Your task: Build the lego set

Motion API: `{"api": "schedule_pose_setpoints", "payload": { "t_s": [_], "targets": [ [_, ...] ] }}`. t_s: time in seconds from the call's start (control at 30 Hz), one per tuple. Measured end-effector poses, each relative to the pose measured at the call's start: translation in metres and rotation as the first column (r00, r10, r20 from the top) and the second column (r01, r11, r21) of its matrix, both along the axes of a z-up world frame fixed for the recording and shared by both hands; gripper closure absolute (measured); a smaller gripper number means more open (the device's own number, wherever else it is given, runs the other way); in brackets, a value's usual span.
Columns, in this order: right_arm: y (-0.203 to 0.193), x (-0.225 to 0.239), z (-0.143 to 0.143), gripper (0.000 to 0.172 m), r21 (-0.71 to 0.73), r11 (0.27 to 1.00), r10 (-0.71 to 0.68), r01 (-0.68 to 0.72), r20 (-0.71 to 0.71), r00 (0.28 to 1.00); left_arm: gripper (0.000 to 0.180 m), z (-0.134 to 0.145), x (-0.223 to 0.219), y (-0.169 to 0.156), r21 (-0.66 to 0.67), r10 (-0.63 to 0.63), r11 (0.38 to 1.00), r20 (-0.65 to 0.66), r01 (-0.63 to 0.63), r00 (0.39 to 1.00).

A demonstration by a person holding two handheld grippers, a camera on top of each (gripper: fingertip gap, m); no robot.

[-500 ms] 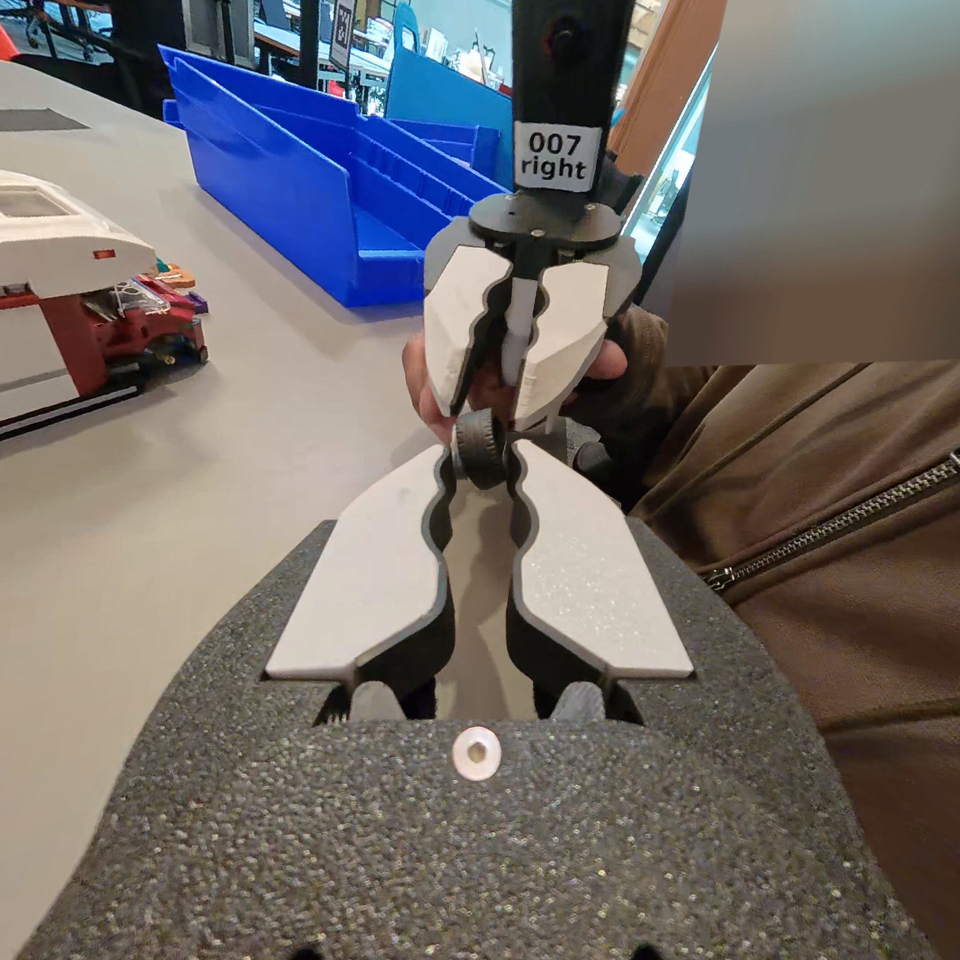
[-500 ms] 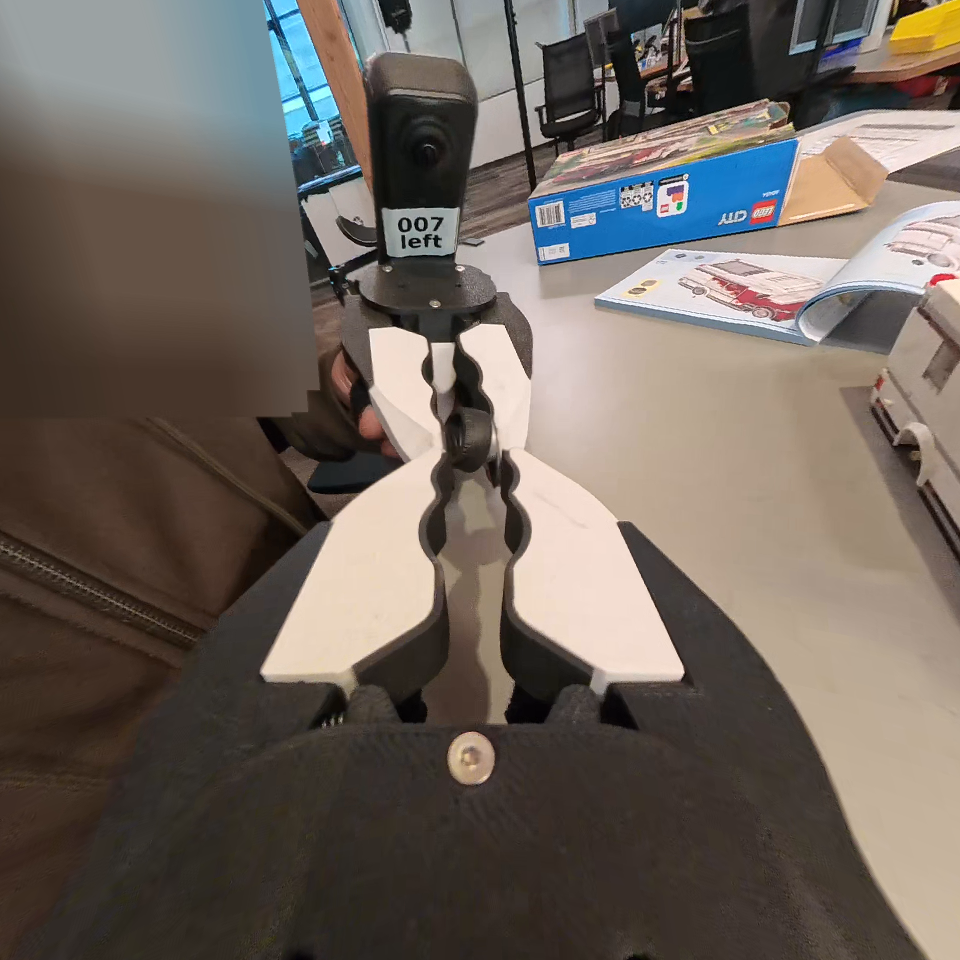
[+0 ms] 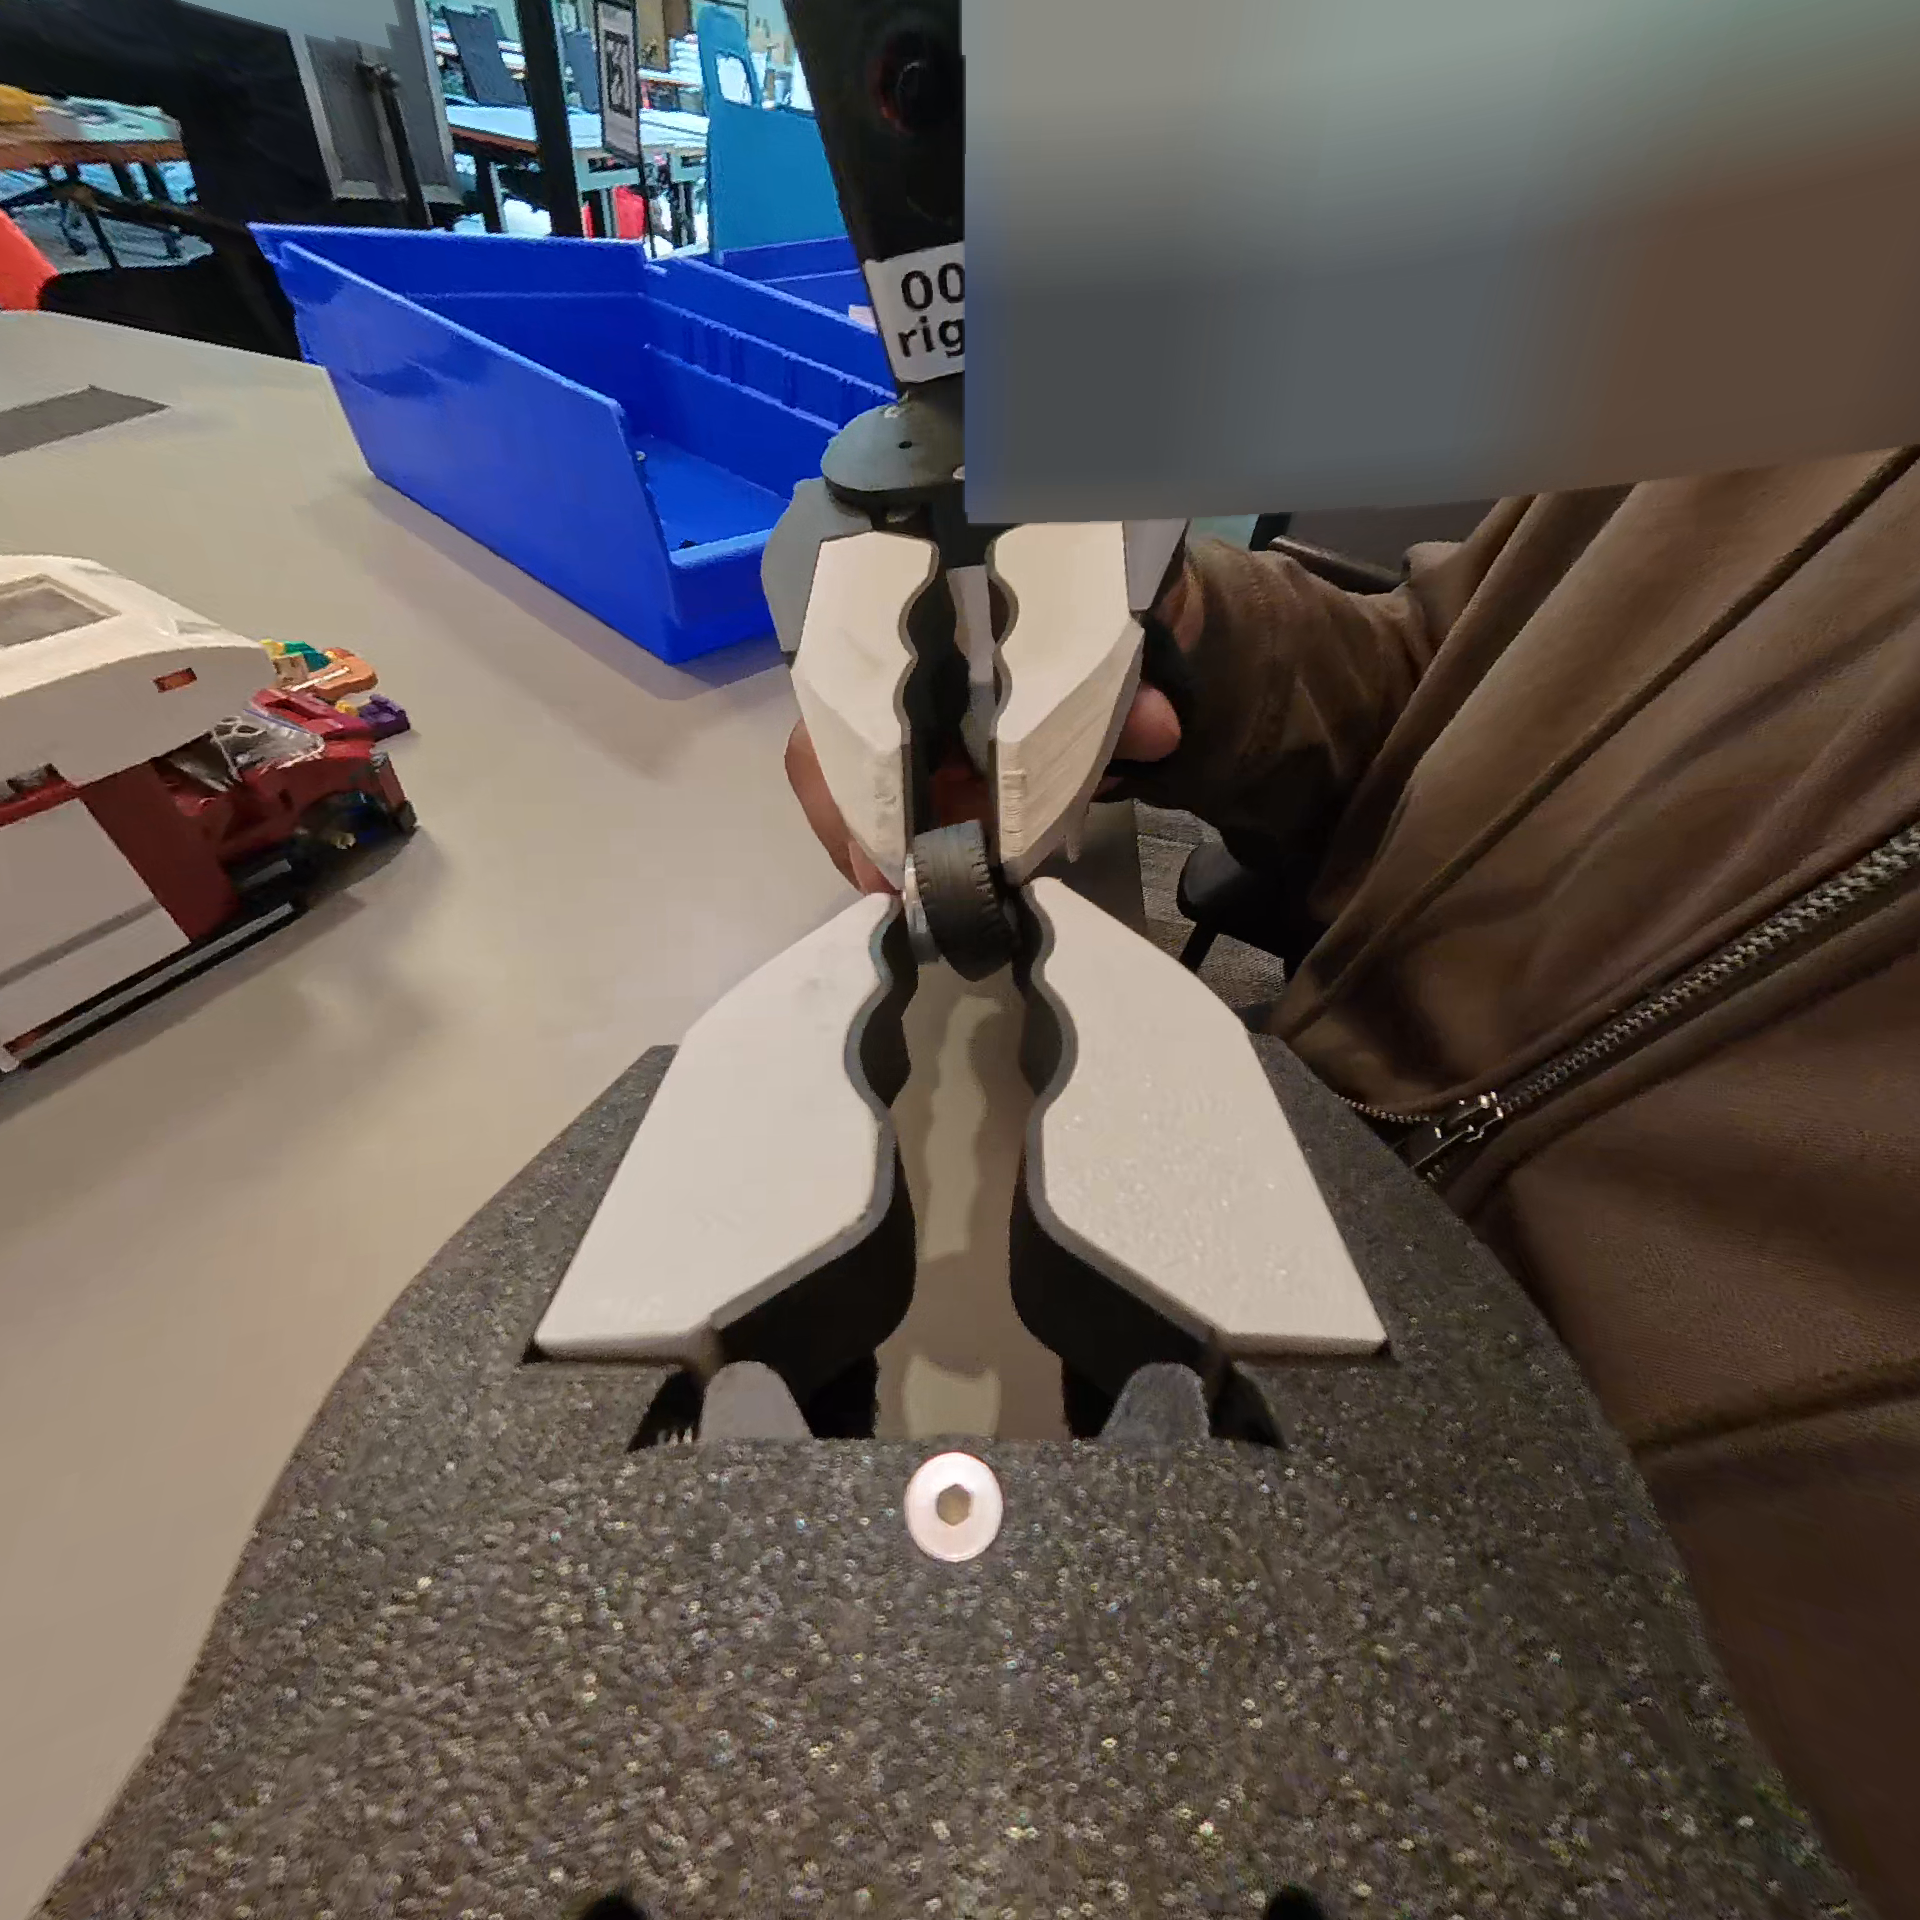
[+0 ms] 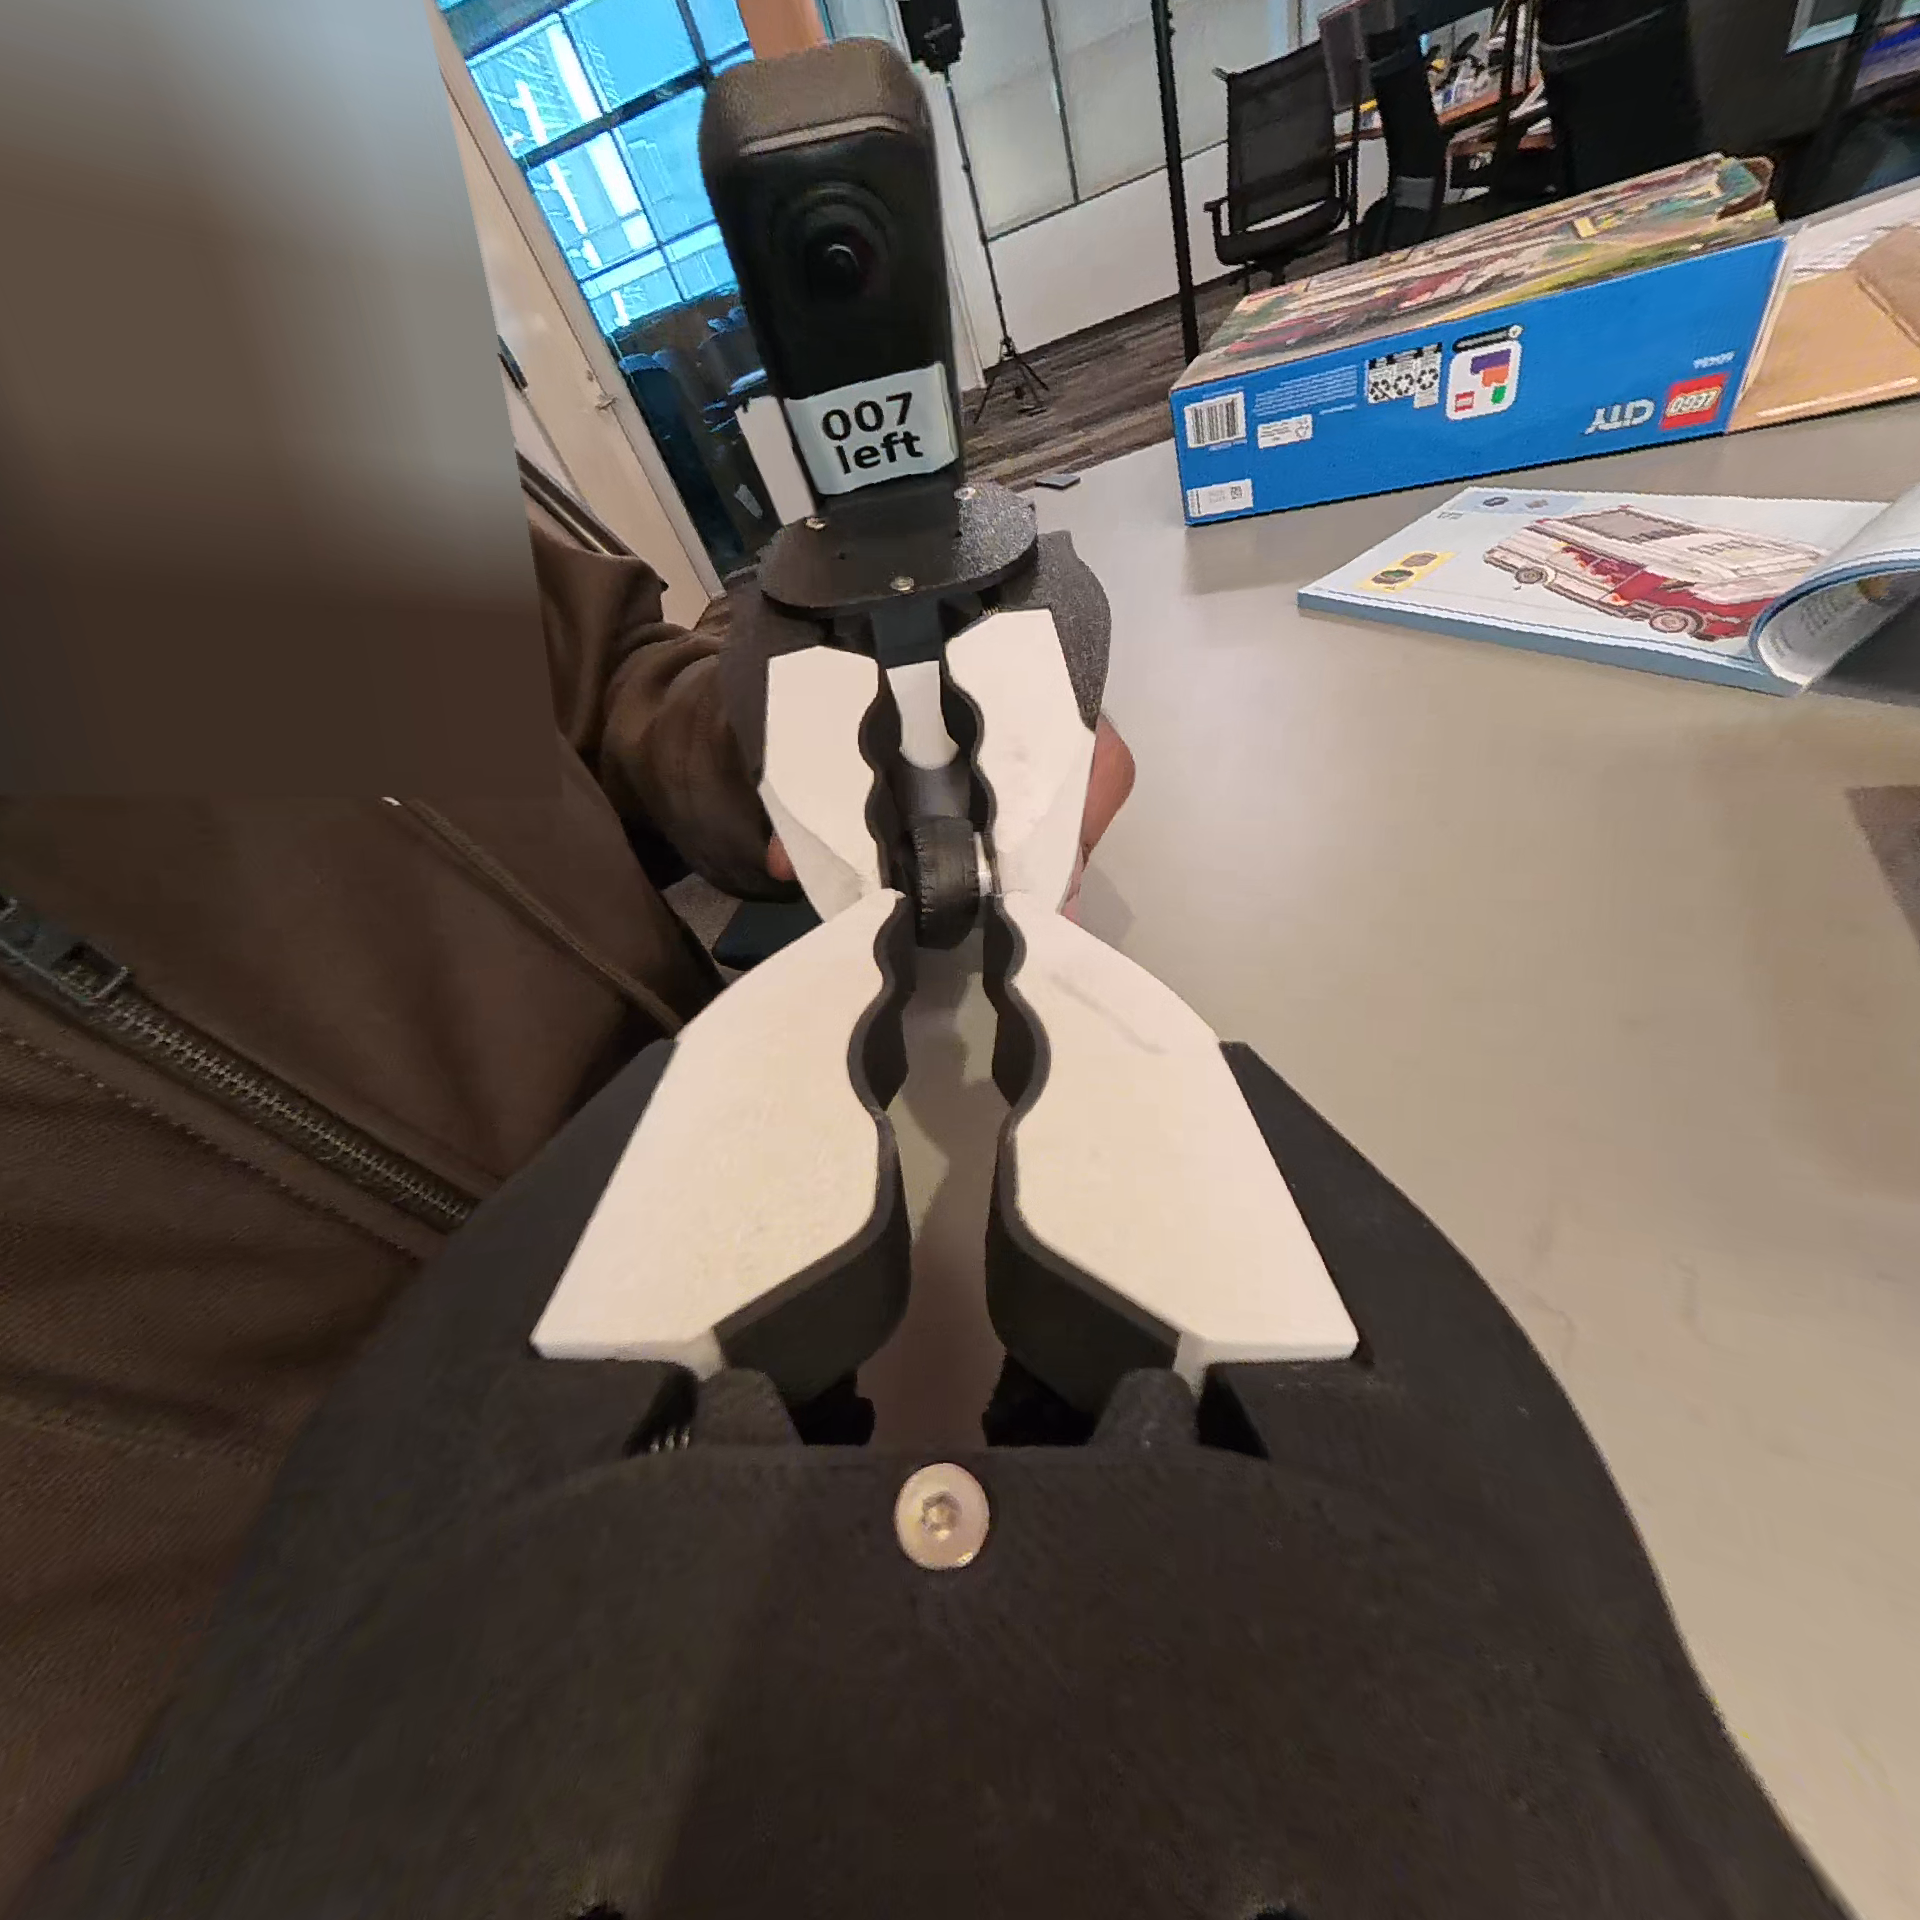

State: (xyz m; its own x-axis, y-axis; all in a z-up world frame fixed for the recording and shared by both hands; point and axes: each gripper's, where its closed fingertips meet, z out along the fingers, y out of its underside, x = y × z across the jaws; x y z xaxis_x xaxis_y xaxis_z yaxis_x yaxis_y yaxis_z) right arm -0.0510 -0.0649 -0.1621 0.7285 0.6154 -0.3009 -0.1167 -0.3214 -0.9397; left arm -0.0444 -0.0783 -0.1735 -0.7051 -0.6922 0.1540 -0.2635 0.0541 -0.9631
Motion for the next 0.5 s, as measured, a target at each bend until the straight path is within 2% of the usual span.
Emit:
{"api": "schedule_pose_setpoints", "payload": {
  "t_s": [0.17,0.27,0.4,0.5],
  "targets": [
    [-0.001,-0.002,0.003,0.160,0.036,0.999,0.022,-0.022,0.002,1.000,0.163,0.004,-0.002,-0.001,-0.017,-0.040,0.999,0.009,0.040,0.999],
    [-0.002,-0.002,0.002,0.160,0.049,0.999,0.018,-0.019,0.028,0.999,0.162,0.000,-0.003,-0.002,0.030,-0.048,0.998,0.025,0.047,0.999],
    [0.000,0.001,-0.013,0.159,0.052,0.998,-0.050,0.041,0.193,0.980,0.161,-0.017,0.001,0.003,0.235,-0.017,0.972,0.018,0.012,1.000],
    [0.001,0.005,-0.016,0.155,0.099,0.992,-0.110,0.082,0.326,0.939,0.161,-0.023,0.003,0.007,0.428,-0.003,0.904,0.064,-0.025,0.998]
  ]
}}
